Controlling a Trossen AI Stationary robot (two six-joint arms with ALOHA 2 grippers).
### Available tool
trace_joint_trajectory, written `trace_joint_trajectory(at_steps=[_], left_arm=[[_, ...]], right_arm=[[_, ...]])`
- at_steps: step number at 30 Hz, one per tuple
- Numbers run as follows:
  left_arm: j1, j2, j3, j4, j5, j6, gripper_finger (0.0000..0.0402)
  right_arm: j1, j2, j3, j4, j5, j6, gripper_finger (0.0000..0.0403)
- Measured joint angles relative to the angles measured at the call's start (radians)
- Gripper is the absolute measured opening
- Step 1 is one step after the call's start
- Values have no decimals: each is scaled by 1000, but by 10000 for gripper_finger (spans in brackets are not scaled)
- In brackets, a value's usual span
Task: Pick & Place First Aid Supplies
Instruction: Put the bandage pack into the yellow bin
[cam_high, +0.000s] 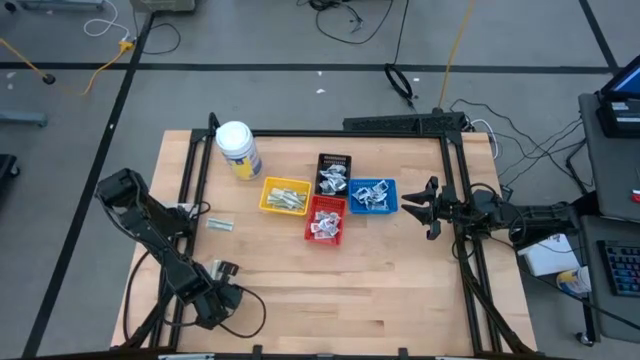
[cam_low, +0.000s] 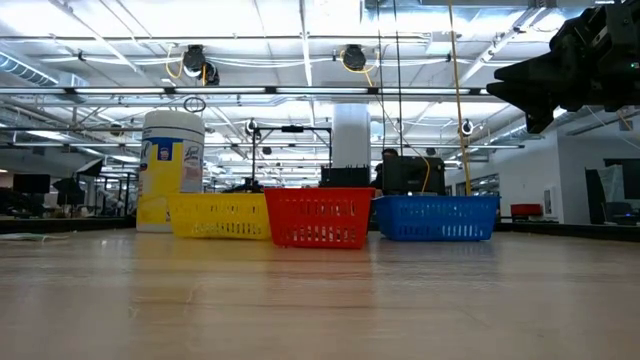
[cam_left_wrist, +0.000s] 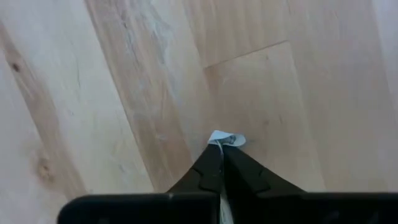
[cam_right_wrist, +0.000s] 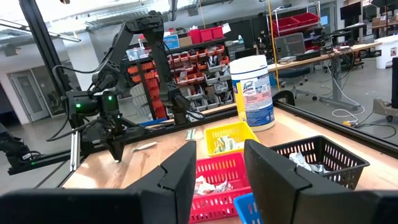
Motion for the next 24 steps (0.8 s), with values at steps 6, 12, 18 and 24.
trace_joint_trajectory(at_steps=[6,12,18,24], left_arm=[[38,-71,-4,-18,44,-1,5],[135,-194,-1,-107,81,18,4],[245,-265,-1,-194,141,109,3],[335,-304,0,-268,183,237,2]], right_arm=[[0,0,0,0,0,0,130],[0,0,0,0,0,0,130],[0,0,0,0,0,0,130],[0,0,0,0,0,0,130]])
